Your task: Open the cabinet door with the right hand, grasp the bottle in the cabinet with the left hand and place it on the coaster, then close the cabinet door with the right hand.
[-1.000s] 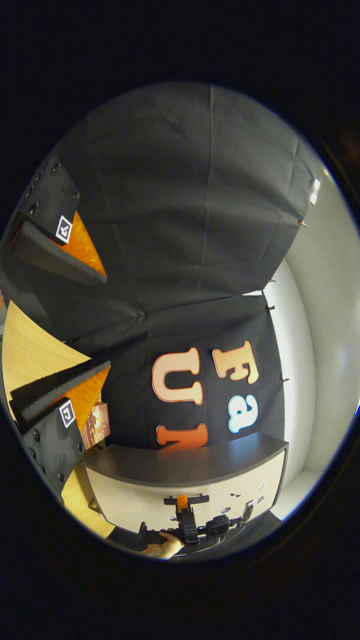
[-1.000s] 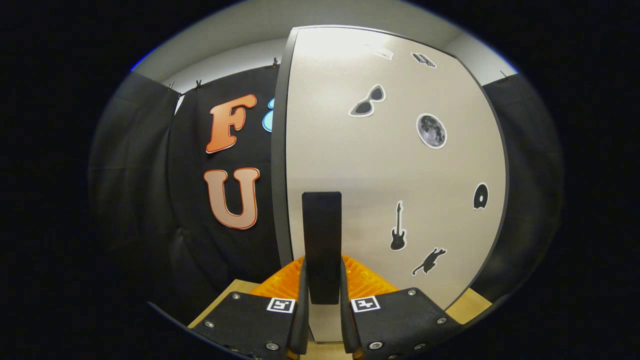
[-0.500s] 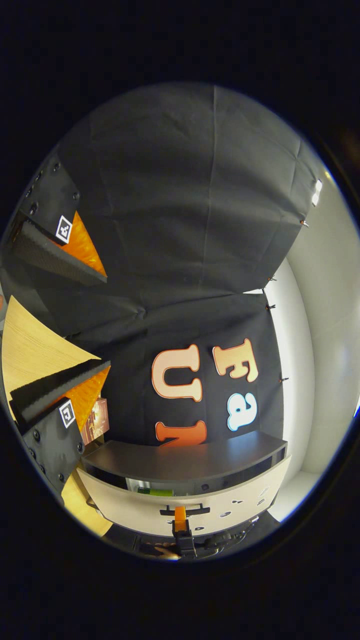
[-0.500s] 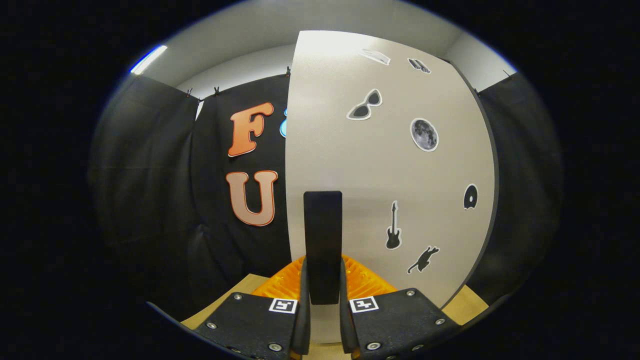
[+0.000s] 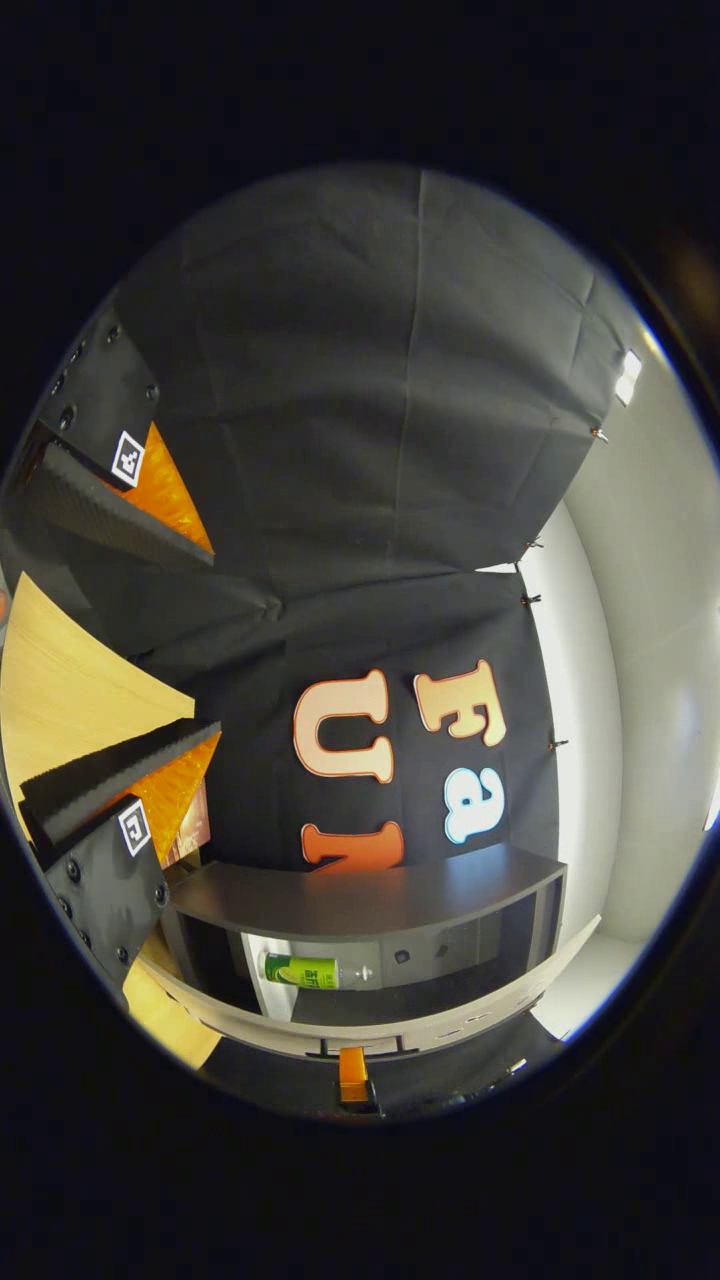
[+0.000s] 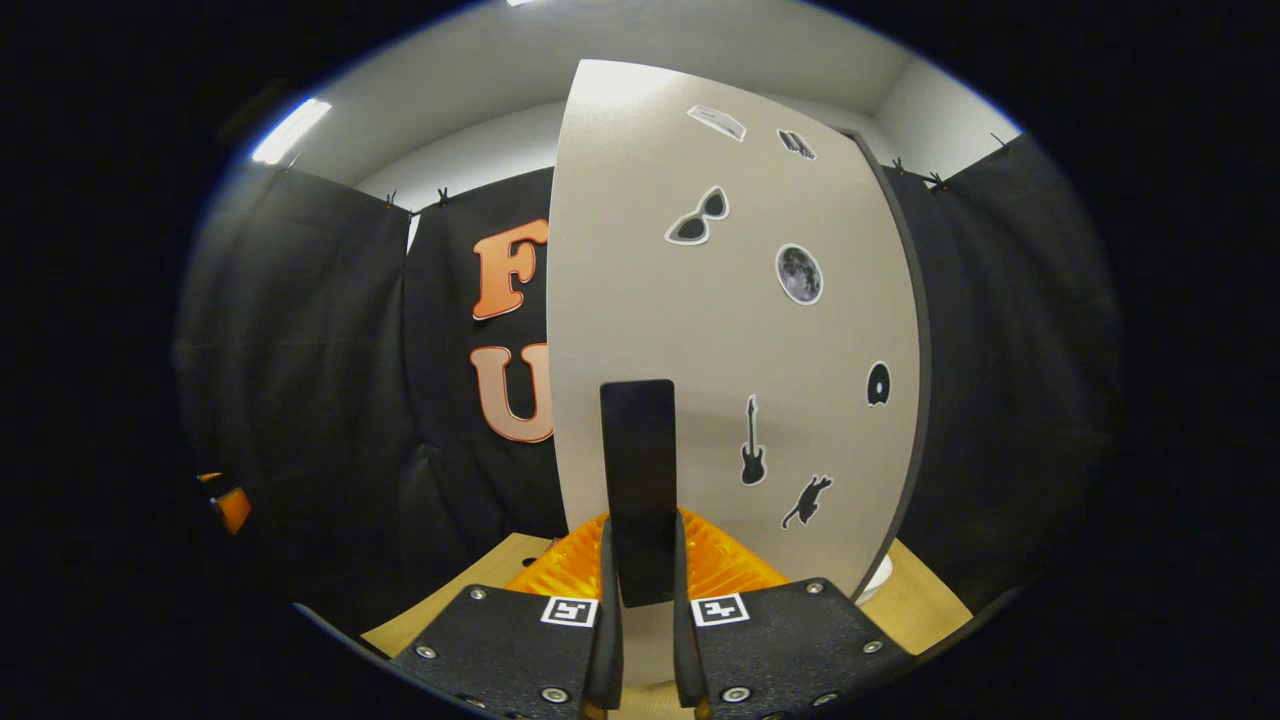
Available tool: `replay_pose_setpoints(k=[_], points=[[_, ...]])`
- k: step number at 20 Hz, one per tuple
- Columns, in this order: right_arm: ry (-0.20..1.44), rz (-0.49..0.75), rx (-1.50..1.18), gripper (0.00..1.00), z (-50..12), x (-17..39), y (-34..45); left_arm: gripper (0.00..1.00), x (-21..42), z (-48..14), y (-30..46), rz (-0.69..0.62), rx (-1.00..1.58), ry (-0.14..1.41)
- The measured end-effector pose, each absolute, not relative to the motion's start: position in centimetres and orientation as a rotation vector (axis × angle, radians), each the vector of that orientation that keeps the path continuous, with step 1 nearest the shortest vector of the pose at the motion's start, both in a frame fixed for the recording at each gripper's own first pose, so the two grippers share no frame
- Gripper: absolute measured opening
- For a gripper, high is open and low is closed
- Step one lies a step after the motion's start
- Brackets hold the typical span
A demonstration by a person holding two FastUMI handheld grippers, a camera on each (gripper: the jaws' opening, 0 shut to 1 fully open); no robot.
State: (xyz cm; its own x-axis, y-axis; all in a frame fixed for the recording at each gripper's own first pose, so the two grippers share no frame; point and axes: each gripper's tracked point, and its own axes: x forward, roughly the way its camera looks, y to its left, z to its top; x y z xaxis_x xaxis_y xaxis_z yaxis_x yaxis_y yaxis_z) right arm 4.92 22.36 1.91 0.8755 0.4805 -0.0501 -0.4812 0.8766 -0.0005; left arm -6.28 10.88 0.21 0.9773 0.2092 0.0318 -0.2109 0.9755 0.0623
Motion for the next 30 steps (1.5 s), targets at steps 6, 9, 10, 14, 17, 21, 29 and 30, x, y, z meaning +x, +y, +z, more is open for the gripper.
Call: replay_pose_setpoints(k=[6,9,10,14,17,21,29,30], points=[[0.055,0.494,-0.009,0.19,2.1,2.5,18.0,0.99,-8.4,1.5,7.7,0.217,0.079,-0.044],[0.061,0.496,-0.004,0.16,2.2,1.5,15.5,0.98,-9.2,1.8,5.6,0.201,0.08,-0.042],[0.064,0.499,-0.006,0.16,2.1,1.3,14.9,0.98,-9.4,1.9,4.8,0.197,0.088,-0.044],[0.054,0.497,-0.033,0.13,2.2,0.8,12.0,0.96,-10.1,2.4,1.0,0.166,0.086,-0.049],[0.058,0.487,-0.02,0.12,2.2,0.7,9.8,0.96,-10.4,2.5,-1.6,0.143,0.079,-0.046],[0.061,0.445,-0.017,0.08,2.2,1.0,6.5,0.97,-10.8,2.6,-5.0,0.123,0.081,-0.045],[0.049,0.302,-0.008,0.02,2.4,3.0,-3.2,0.96,-10.4,2.5,-11.3,0.068,0.065,-0.035],[0.049,0.281,-0.008,0.01,2.2,3.1,-5.1,0.98,-10.2,2.5,-12.1,0.059,0.066,-0.035]])
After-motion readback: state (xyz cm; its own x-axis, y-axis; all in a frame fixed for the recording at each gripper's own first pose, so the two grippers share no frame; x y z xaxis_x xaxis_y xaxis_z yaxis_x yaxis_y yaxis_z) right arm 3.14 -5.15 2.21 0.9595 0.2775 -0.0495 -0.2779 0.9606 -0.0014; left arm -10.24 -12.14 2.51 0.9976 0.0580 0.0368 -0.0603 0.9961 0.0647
